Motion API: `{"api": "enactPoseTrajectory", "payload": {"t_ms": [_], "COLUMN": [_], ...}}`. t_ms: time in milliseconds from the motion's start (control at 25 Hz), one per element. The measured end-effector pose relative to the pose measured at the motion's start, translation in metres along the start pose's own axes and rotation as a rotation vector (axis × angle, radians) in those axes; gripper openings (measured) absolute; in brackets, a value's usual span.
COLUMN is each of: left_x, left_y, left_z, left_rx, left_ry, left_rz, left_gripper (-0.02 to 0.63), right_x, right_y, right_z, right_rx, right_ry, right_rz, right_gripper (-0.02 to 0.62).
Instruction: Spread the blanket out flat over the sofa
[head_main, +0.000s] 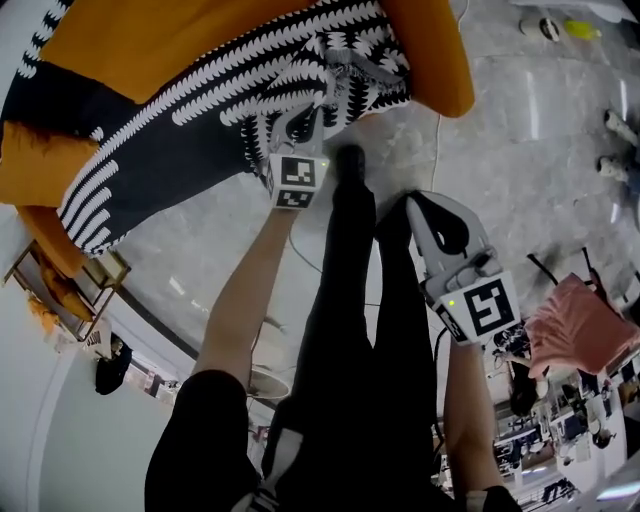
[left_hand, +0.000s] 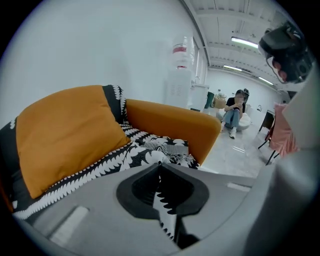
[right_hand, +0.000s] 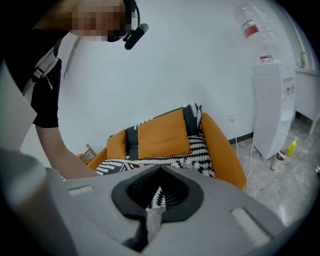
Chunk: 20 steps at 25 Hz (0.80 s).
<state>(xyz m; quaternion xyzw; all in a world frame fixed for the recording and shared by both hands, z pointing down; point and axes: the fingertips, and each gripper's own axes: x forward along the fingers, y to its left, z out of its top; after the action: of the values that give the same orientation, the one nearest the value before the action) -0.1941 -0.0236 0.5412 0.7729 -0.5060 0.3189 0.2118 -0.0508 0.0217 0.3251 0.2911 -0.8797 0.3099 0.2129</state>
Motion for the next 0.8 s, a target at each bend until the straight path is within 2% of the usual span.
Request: {"api": "enactPoseTrajectory", "payload": {"t_ms": [240,800], "left_x": [-0.021,-0.052], "left_y": [-0.038,-0.130], "left_z": [0.022,0.049], "left_rx": [0.014,0.044], "left_ry": [-0.062,-0.078], "left_rz": [-0.031,-0.073], "left_gripper": [0.017,0.017], "right_x": [-0.021,-0.088], "right_y": [0.000,-0.003], "right_z": [-0.008,-0.032], "right_rx": [-0.001,-0.013], "right_ry": [-0.028,-0.075], "right_rz": [-0.001,0.046], "right_gripper": [0.002,0.003]}}
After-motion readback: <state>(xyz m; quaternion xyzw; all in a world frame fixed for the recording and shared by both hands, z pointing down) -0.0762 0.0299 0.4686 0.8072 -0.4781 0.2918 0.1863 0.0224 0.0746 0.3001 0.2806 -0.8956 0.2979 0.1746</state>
